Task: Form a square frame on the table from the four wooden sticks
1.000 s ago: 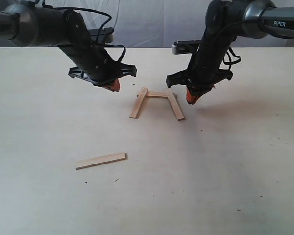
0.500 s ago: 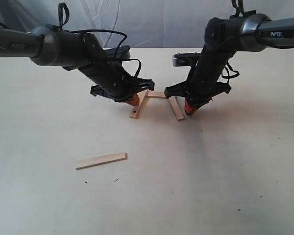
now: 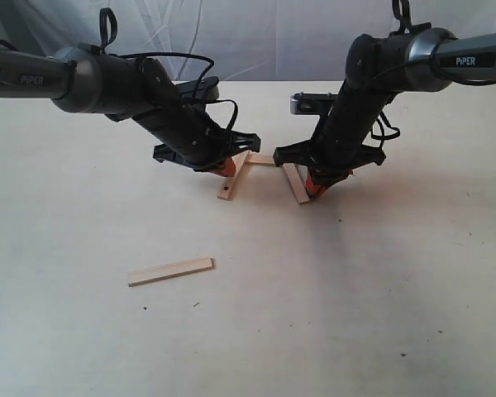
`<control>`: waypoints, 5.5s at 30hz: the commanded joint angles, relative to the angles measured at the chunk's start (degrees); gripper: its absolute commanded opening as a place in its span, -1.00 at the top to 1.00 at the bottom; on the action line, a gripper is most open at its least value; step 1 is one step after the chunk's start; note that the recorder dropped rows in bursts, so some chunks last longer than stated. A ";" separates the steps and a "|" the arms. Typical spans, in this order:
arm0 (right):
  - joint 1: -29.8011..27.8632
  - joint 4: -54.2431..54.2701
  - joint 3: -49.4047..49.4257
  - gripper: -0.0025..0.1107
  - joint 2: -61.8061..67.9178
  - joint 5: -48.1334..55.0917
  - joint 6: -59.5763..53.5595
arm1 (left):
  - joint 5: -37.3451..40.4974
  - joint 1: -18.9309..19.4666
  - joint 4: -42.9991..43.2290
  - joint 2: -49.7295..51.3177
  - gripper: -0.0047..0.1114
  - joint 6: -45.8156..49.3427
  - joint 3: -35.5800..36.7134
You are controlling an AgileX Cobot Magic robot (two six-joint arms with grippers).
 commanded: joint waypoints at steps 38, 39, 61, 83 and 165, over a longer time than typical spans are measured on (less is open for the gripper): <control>-0.22 -1.61 0.40 0.88 -3.86 0.11 2.51 | 4.94 2.18 7.73 2.91 0.92 -5.07 0.33; 0.12 -4.25 0.40 0.88 -3.86 0.27 3.73 | 4.94 2.18 7.63 2.91 0.92 -5.07 0.33; 4.11 -0.40 0.52 0.88 -0.13 -2.19 5.70 | 6.29 2.18 4.80 2.91 0.92 -2.36 0.33; 3.73 0.06 0.52 0.88 -6.59 -2.57 3.79 | 0.47 6.10 -0.64 0.29 0.92 4.17 -2.34; 6.50 -1.52 0.94 0.88 -1.11 -5.61 2.73 | 17.43 8.34 0.43 6.86 0.92 1.88 -6.31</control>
